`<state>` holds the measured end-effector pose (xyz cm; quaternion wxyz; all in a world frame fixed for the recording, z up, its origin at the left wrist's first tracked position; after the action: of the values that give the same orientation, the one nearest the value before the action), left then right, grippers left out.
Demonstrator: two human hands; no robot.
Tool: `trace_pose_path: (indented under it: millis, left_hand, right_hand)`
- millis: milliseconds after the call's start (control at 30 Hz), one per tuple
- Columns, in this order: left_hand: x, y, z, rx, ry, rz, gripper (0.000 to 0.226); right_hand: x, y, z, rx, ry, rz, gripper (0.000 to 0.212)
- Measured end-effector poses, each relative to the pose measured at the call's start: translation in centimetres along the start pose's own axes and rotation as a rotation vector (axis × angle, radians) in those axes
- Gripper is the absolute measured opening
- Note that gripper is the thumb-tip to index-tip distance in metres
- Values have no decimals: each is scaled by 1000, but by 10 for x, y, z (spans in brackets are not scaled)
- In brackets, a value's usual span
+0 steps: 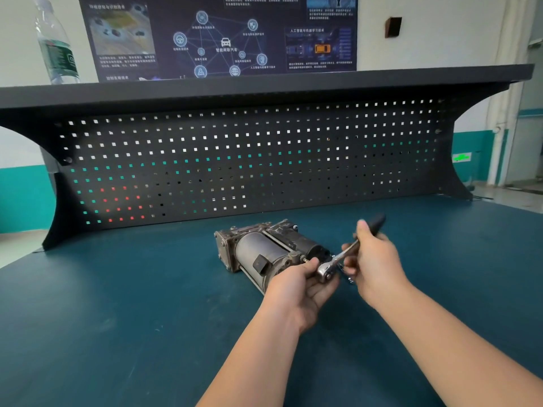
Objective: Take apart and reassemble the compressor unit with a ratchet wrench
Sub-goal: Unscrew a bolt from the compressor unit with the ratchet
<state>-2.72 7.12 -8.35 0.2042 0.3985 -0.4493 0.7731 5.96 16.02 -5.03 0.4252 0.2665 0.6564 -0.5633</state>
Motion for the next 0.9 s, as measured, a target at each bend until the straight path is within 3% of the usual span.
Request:
trace_pose_path:
  millis: [67, 133, 200, 300, 367, 433, 533, 667, 733, 800, 900]
  left_hand:
    - [-1, 0, 1, 4, 8, -7, 12]
    - [-2, 0, 1, 7, 16, -14, 12]
    - [-2, 0, 1, 1, 14, -15, 10]
    - [-1, 0, 3, -27, 7, -23, 10]
    - [0, 1, 3, -45, 7, -26, 13]
    - [0, 2, 3, -45, 6, -19, 13]
    - [0, -1, 3, -41, 5, 0, 10]
    - [-2, -1, 4, -26, 16, 5, 12]
    - [-2, 0, 4, -22, 26, 6, 14]
    - [-2, -1, 4, -27, 30, 19, 13]
    - [-1, -1, 3, -39, 19, 54, 12]
  right_hand:
    - [25, 8, -2, 63, -290, -142, 30]
    - [25, 6, -2, 53, -298, -163, 29]
    - [1, -2, 0, -43, -13, -74, 23]
    - [-38, -31, 32, -330, 557, 345, 12]
    - [-38, -46, 54, -476, 717, 502, 9]
    - [-37, -46, 59, -455, 745, 517, 10]
    - [-36, -26, 32, -207, 535, 353, 16]
    - [15, 5, 2, 45, -229, -150, 28]
    - [26, 7, 5, 80, -342, -229, 30]
    - [14, 2, 4, 26, -183, -196, 26]
    - [-28, -19, 23, -202, 329, 134, 15]
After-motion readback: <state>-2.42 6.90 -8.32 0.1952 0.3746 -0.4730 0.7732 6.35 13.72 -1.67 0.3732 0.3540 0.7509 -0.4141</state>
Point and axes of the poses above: each hand's wrist, its own z-axis away from the middle knuckle, its own y-axis out of the back of the hand, x = y × z, the point moved 7 cm from there along -z, towards the middle knuckle, and after that the axes turned 7 degrees about -z, right-handed, at the moved point
